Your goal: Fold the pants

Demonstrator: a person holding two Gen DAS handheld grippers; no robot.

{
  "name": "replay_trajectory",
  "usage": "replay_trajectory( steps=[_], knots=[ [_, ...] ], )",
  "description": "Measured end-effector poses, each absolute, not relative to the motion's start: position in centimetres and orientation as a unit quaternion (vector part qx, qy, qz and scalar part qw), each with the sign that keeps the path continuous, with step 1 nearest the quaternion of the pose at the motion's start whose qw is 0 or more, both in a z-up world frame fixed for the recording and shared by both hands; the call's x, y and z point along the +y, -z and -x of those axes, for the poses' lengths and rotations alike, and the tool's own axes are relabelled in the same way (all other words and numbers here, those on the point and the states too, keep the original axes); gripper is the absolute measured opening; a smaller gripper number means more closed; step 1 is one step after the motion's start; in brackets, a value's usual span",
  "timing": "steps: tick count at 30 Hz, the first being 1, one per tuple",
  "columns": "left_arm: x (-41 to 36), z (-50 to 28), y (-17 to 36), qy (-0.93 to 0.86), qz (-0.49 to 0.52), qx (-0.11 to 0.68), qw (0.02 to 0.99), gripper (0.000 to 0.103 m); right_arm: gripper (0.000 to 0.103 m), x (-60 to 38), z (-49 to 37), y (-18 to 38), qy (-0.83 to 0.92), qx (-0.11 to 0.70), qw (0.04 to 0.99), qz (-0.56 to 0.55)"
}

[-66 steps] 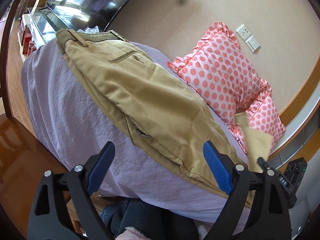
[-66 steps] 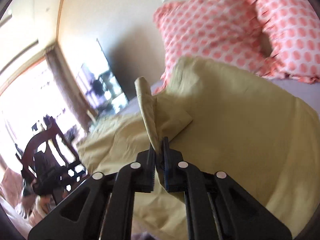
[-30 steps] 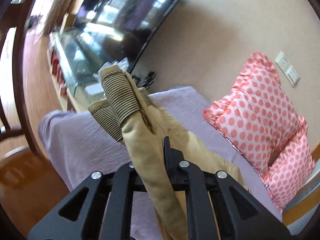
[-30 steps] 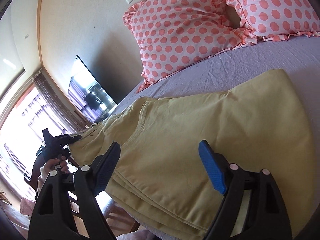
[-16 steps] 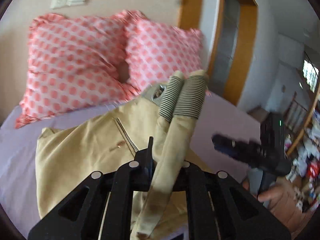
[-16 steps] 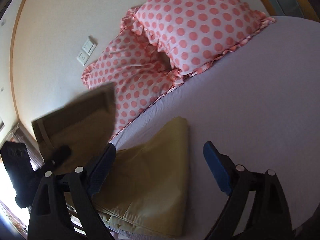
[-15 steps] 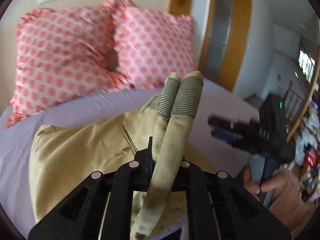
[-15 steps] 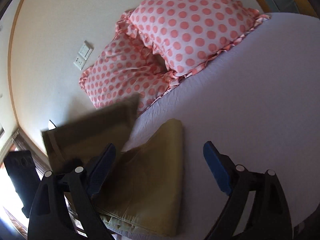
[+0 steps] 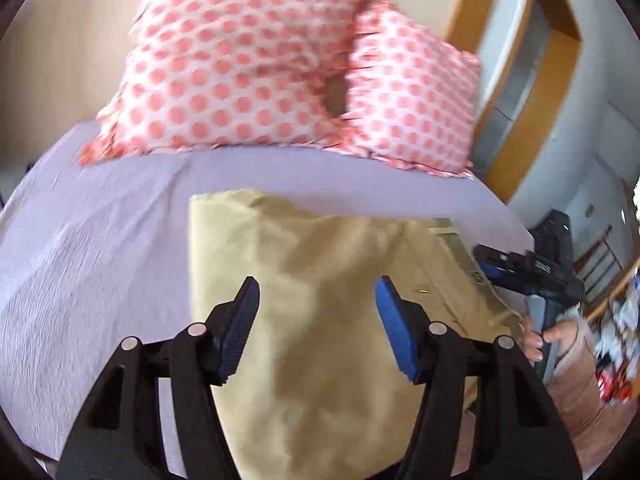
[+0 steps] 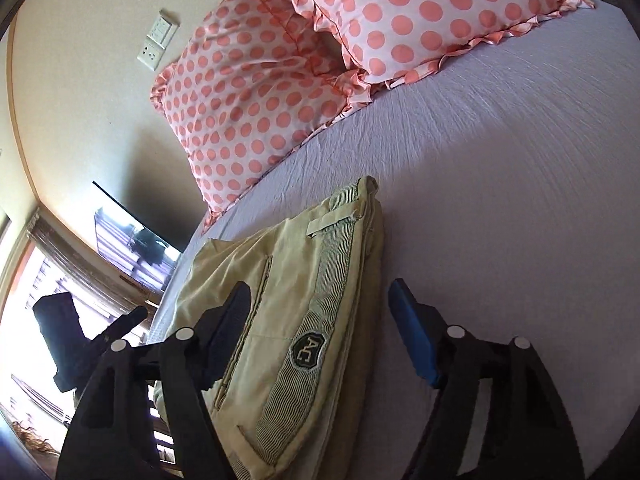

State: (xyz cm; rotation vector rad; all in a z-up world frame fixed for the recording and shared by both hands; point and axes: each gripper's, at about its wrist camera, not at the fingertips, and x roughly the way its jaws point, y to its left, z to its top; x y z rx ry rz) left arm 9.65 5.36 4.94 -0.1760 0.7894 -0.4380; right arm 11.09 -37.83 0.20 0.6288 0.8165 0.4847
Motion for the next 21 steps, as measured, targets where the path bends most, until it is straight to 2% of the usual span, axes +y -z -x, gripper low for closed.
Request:
replay_trajectory(
  steps=[2, 6, 9, 11, 13, 18, 20, 21],
  knots=[
    [7.5, -12.2, -3.2, 0.194, 0.124, 0.417, 0.879, 0.059, 0.062, -37.6, -11.7, 0.0, -0.234, 0.394, 0.838, -0.295],
    [8.8, -14.6, -0.7, 0.213, 0.172, 0.458, 0.846, 0.059, 0.057, -37.0, -12.9, 0.2, -0.238, 0.403, 0.839, -0.275],
    [8.2, -15.9, 0.2, 0.228, 0.182, 0.469, 0.834, 0.067, 0.052, -36.6, -13.5, 0.4, -0.256, 0.412, 0.830, -0.276],
    [8.2, -16.7, 0.4, 0.240, 0.195, 0.469, 0.827, 0.070, 0.041, -37.1, -13.9, 0.6, -0.249, 0.419, 0.826, -0.284],
    [8.6, -17.2, 0.6, 0.248, 0.219, 0.472, 0.817, 0.070, 0.035, -37.6, -14.3, 1.0, -0.235, 0.425, 0.822, -0.299],
    [8.5, -18.1, 0.7, 0.254, 0.227, 0.476, 0.811, 0.066, 0.033, -37.3, -14.8, 0.9, -0.235, 0.443, 0.818, -0.283],
    [8.2, -17.9, 0.6, 0.251, 0.209, 0.477, 0.816, 0.065, 0.044, -37.9, -14.9, 0.3, -0.191, 0.439, 0.834, -0.275],
    [8.1, -17.8, 0.6, 0.249, 0.205, 0.476, 0.818, 0.065, 0.045, -37.8, -14.9, 0.3, -0.191, 0.433, 0.838, -0.271]
  ],
)
